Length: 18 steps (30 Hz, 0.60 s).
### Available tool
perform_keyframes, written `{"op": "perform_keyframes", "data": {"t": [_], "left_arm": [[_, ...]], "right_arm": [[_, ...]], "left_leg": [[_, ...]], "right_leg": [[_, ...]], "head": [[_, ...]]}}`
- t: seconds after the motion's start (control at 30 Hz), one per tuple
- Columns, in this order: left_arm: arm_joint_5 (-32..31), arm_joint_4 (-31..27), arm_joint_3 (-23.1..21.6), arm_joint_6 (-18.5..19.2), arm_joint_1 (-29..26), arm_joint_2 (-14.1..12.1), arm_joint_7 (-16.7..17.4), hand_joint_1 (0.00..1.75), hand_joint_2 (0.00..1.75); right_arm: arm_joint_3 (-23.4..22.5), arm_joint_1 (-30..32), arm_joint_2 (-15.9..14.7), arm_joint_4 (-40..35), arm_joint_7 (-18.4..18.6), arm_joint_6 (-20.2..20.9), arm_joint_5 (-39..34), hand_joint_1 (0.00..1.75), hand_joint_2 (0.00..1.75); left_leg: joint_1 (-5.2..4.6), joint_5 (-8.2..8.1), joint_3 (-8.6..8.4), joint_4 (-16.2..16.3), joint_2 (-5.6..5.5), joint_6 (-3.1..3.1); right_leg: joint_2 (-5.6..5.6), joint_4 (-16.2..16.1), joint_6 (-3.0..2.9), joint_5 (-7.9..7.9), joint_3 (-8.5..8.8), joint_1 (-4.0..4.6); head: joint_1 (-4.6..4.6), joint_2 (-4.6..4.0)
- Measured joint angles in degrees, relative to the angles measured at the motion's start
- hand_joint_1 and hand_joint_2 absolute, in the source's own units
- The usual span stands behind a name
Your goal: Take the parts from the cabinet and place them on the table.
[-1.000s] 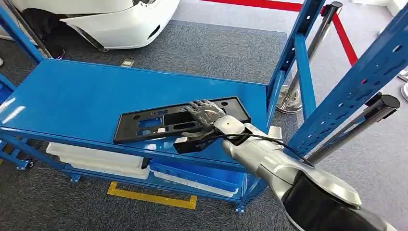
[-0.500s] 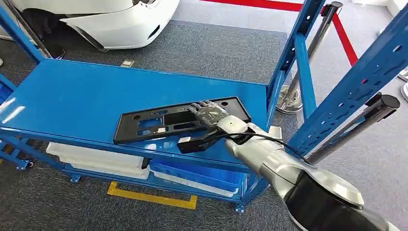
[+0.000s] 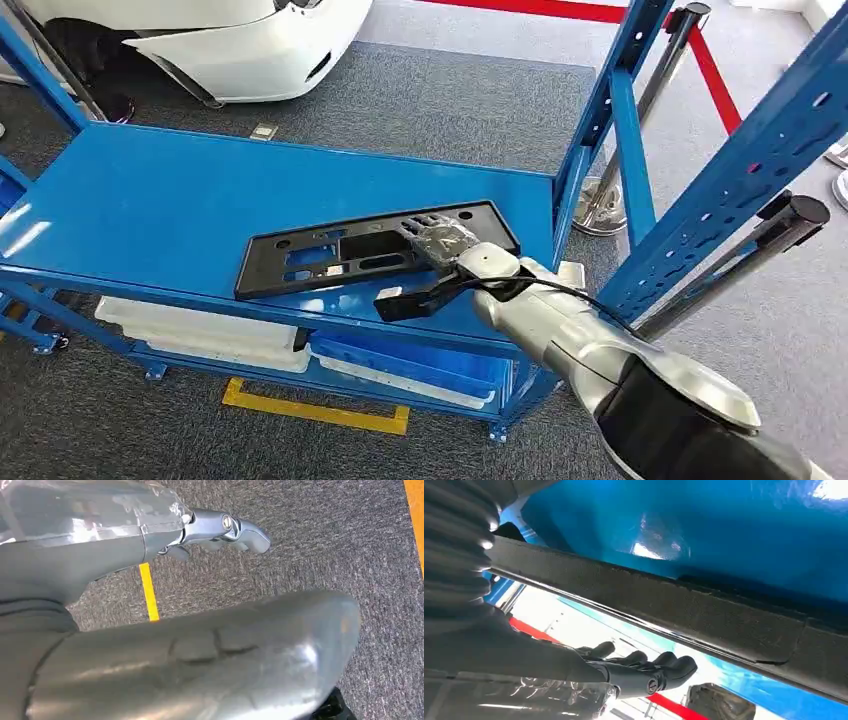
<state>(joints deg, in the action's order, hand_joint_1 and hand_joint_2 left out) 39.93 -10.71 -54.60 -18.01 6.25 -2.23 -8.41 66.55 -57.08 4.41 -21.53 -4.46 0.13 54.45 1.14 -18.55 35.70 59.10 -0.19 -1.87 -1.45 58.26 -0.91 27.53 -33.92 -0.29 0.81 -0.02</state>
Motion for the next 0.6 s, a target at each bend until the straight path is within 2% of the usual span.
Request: {"op": "perform_keyframes", "data": {"t": [0.33, 0.37, 0.6], "left_arm": [[-0.22, 0.0, 0.0, -0.04, 0.12, -0.02, -0.72, 0.0, 0.0], [-0.26, 0.0, 0.0, -0.04, 0.16, -0.02, -0.83, 0.0, 0.0], [-0.63, -0.02, 0.0, -0.04, 0.71, 0.0, -0.92, 0.0, 0.0]], "right_arm": [[0.0, 0.37, -0.7, 0.0, 0.0, 0.13, 0.94, 0.0, 1.75], [0.0, 0.46, -0.9, 0.0, 0.02, 0.13, 1.22, 0.07, 1.75], [0.0, 1.01, -2.36, 0.0, 0.87, -0.33, 2.49, 0.07, 1.75]], "left_leg": [[0.0, 0.0, -0.13, 0.0, 0.0, 0.0], [0.0, 0.0, -0.16, 0.0, 0.01, 0.0], [0.0, 0.0, -0.34, -0.01, 0.01, 0.0]], "right_leg": [[0.0, -0.02, 0.0, 0.0, 0.08, 0.0], [0.0, -0.02, 0.0, 0.0, 0.12, 0.0], [0.01, -0.04, 0.03, 0.03, 0.33, -0.01]], "head": [[-0.04, -0.02], [-0.04, 0.0], [-0.02, 0.0]]}}
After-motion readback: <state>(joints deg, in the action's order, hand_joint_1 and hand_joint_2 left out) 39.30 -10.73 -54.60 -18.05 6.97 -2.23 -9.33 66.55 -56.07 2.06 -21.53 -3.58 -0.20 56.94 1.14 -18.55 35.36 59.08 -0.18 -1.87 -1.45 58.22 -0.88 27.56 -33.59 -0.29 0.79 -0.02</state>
